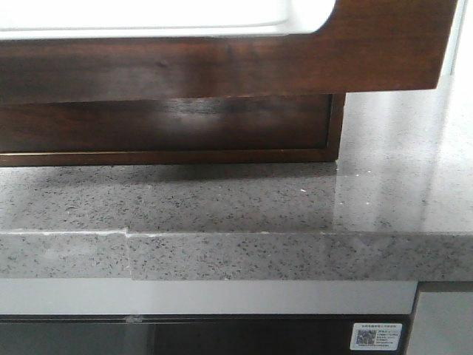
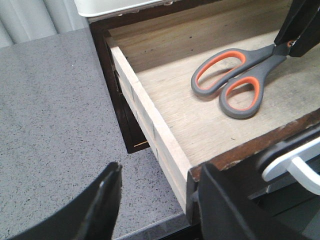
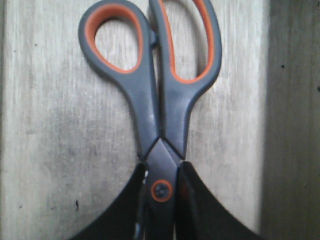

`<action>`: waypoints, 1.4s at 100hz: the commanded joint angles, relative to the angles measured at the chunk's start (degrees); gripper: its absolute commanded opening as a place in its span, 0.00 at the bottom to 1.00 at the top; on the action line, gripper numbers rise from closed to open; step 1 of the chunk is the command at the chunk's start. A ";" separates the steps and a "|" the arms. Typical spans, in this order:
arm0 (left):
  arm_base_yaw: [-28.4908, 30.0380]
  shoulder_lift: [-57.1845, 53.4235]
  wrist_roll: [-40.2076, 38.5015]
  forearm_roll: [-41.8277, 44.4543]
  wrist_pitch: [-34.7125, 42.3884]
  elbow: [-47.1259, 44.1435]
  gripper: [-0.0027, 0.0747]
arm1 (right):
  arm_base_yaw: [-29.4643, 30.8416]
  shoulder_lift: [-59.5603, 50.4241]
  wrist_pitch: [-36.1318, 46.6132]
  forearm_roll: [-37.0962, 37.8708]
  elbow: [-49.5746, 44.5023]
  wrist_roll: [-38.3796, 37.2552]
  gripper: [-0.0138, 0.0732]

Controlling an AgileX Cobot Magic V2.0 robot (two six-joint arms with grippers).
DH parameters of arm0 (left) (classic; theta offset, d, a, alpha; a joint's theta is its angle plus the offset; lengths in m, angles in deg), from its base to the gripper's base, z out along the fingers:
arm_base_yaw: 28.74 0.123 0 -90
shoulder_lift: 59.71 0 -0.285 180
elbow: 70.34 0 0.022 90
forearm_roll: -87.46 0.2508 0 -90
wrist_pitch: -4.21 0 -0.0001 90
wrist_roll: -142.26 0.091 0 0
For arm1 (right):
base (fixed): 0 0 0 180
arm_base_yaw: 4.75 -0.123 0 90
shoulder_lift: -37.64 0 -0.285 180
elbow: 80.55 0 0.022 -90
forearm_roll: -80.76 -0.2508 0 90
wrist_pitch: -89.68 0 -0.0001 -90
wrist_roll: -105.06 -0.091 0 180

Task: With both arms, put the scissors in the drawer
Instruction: 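Open the right gripper to release the scissors and lift away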

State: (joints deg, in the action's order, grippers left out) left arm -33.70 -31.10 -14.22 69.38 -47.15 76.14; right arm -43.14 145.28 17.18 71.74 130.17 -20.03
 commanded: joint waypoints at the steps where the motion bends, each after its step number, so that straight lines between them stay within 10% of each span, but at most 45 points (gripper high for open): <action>1: -0.34 0.66 -0.60 -1.22 4.48 1.44 0.47 | -0.10 -2.54 -0.42 0.66 1.55 -0.43 0.23; 19: -0.34 0.66 -0.60 -1.22 5.46 1.44 0.47 | -0.10 -2.54 -1.90 0.66 3.16 -3.19 0.42; 69: -0.34 0.66 -0.60 -1.22 7.42 1.44 0.47 | 6.18 -15.87 -2.47 1.55 6.00 -24.71 0.42; 140: -0.34 0.66 -0.60 -1.22 9.48 1.44 0.47 | 29.62 -55.31 32.86 1.45 -55.37 -47.84 0.42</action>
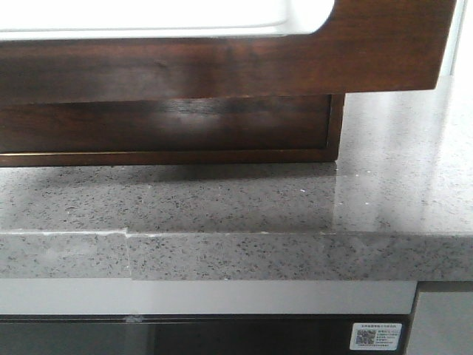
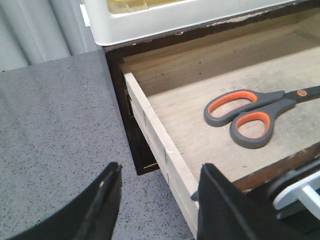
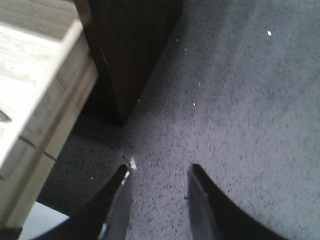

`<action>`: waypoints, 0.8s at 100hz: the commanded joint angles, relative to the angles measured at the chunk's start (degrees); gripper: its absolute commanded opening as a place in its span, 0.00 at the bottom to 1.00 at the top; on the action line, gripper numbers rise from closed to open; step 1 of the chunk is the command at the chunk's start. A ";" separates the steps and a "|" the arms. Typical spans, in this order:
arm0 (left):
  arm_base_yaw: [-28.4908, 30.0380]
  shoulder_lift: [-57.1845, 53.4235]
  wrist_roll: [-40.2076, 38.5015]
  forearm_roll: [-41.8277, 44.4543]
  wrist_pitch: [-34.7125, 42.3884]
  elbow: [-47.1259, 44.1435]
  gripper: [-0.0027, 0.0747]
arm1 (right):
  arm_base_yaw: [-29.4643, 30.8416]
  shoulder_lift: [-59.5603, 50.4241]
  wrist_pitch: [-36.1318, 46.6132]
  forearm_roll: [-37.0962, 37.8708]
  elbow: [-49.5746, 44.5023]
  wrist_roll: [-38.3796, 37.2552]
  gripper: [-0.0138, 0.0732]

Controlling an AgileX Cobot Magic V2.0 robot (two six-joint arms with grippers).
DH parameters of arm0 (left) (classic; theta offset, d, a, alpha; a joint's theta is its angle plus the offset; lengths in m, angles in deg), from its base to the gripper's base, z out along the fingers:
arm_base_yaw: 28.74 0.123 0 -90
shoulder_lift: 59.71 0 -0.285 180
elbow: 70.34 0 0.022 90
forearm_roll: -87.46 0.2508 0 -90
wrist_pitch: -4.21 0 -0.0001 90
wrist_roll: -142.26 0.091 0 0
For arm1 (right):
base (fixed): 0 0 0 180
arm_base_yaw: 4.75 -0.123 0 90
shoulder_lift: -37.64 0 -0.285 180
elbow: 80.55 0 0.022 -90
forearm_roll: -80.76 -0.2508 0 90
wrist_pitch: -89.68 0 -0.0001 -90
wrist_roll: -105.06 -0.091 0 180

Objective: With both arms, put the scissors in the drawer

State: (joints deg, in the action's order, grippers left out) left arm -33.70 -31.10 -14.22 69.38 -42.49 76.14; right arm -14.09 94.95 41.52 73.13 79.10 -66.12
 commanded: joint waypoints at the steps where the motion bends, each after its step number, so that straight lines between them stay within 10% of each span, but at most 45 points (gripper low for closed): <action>1: -0.34 0.66 -0.60 -1.22 4.83 1.44 0.47 | 0.57 -5.38 8.83 0.07 -4.76 -1.76 0.42; 32: -0.34 0.66 -0.60 -2.16 6.38 1.44 0.45 | 0.57 -14.14 12.71 0.25 -13.21 -1.76 0.38; 60: -0.34 0.66 -0.60 -4.51 9.24 1.44 0.02 | 0.57 -14.14 13.05 0.29 -13.21 -1.76 0.08; 80: -0.34 0.66 -0.90 -7.02 9.13 1.44 0.01 | 0.57 -14.14 11.97 0.59 -13.21 -1.76 0.08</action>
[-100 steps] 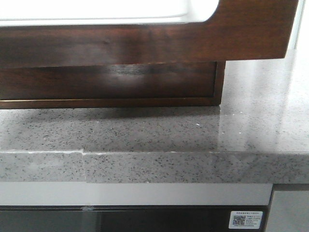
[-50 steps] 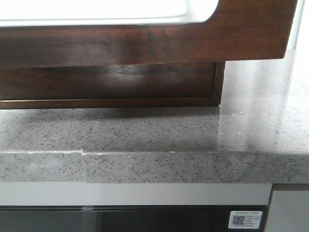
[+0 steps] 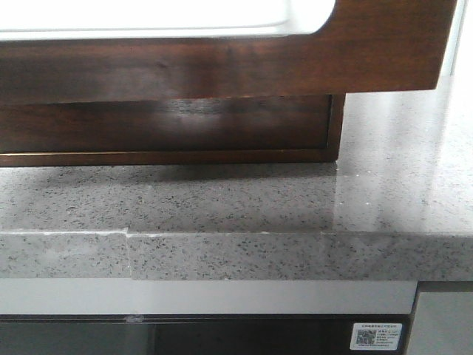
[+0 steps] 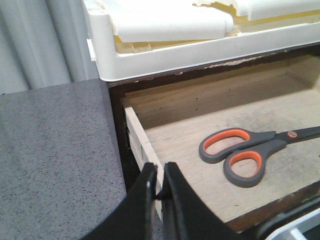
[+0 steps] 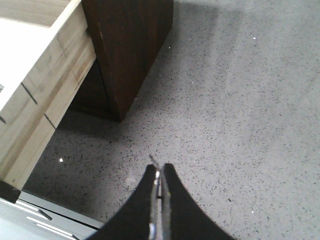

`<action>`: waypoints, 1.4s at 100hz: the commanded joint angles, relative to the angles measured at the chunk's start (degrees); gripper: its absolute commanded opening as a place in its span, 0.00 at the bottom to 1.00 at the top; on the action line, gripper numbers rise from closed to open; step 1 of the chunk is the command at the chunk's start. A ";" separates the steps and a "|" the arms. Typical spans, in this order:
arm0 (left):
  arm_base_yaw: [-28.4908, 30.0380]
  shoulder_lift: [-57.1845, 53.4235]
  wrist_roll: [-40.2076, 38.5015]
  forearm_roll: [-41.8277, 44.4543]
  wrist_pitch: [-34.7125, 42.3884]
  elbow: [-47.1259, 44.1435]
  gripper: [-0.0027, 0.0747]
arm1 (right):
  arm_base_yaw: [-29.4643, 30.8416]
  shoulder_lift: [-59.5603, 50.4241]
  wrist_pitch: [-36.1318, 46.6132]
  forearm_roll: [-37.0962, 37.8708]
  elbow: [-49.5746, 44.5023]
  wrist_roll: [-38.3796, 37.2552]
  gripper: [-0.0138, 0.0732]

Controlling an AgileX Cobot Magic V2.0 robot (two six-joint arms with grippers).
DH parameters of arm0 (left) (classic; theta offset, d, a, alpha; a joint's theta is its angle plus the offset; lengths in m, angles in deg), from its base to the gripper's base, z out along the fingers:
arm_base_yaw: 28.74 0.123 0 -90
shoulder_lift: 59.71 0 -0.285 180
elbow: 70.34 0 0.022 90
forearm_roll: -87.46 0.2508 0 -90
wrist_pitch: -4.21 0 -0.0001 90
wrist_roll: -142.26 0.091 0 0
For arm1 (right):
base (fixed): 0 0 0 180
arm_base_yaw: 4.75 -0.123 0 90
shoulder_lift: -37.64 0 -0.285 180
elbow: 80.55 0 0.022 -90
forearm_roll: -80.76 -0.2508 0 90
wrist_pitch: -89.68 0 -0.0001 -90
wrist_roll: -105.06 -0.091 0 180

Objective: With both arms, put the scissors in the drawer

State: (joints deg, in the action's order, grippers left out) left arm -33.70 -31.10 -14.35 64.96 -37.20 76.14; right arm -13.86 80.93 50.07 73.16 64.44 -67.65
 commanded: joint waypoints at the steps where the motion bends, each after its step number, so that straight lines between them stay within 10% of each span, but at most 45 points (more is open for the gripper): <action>1: -0.34 0.66 -0.77 -2.60 3.72 1.44 0.01 | 0.34 -0.12 3.42 0.55 1.44 -0.22 0.08; 59: 1.79 0.56 -0.77 -0.25 4.35 0.08 0.01 | 0.34 -0.12 3.42 0.55 1.44 -0.22 0.08; 106: 3.50 -17.48 -19.23 19.23 42.68 -37.59 0.01 | 0.34 -0.12 3.42 0.55 1.44 -0.22 0.08; 140: 3.62 -22.98 -19.86 18.51 45.84 -45.48 0.01 | 0.34 0.00 3.05 0.55 1.44 -0.22 0.08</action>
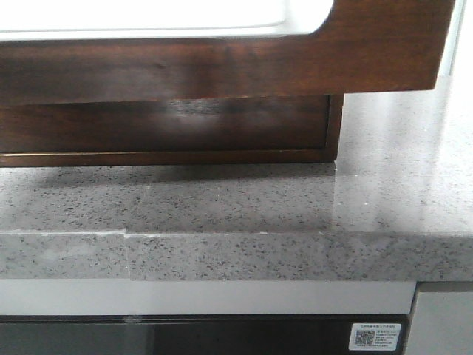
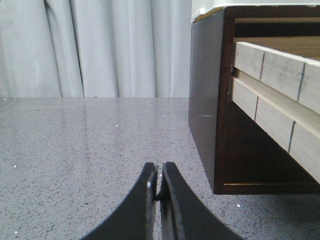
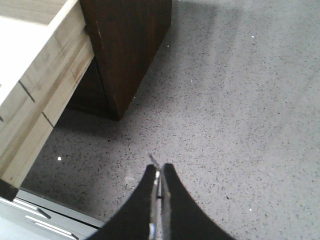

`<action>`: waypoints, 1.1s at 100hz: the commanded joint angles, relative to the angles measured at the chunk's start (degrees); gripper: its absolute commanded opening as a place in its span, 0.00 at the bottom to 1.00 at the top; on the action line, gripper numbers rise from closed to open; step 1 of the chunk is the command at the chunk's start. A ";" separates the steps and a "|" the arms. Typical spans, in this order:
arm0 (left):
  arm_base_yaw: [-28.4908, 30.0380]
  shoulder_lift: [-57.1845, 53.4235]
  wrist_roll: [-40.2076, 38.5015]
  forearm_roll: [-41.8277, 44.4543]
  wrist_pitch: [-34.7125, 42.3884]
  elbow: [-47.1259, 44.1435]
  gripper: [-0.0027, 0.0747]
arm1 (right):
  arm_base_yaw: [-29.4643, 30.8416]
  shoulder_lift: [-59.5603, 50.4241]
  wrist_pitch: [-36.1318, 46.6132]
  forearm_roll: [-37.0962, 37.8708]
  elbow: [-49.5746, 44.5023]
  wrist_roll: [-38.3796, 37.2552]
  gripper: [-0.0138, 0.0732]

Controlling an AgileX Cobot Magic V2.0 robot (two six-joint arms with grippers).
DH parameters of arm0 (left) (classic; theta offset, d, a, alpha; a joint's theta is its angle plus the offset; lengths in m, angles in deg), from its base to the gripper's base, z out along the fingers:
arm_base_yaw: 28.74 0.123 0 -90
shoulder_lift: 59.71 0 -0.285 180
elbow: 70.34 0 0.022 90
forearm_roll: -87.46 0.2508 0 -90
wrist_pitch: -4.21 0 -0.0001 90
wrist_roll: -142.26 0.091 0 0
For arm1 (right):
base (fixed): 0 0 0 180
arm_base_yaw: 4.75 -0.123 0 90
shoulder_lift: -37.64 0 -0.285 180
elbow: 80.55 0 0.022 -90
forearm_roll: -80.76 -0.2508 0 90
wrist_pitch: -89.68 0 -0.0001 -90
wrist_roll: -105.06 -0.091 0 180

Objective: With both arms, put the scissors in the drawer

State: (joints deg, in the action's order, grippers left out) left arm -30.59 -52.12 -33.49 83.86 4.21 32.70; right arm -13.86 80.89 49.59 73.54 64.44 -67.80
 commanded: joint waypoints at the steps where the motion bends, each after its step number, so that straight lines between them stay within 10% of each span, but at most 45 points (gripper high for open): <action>1: 0.51 -1.95 -0.72 -0.39 4.43 -2.04 0.01 | 0.34 0.03 3.52 0.18 1.44 -0.07 0.08; 78: 0.60 -1.87 -0.72 -0.39 4.43 -2.04 0.01 | 0.34 -0.87 4.27 0.49 0.47 -0.07 0.08; 110: 0.60 -1.87 -0.72 -0.39 4.43 -2.04 0.01 | 10.62 -21.77 32.75 0.86 -26.36 -0.07 0.08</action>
State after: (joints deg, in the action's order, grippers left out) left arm -30.00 -52.12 -33.53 83.86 4.21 32.70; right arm -5.70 64.69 70.33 74.01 43.56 -68.02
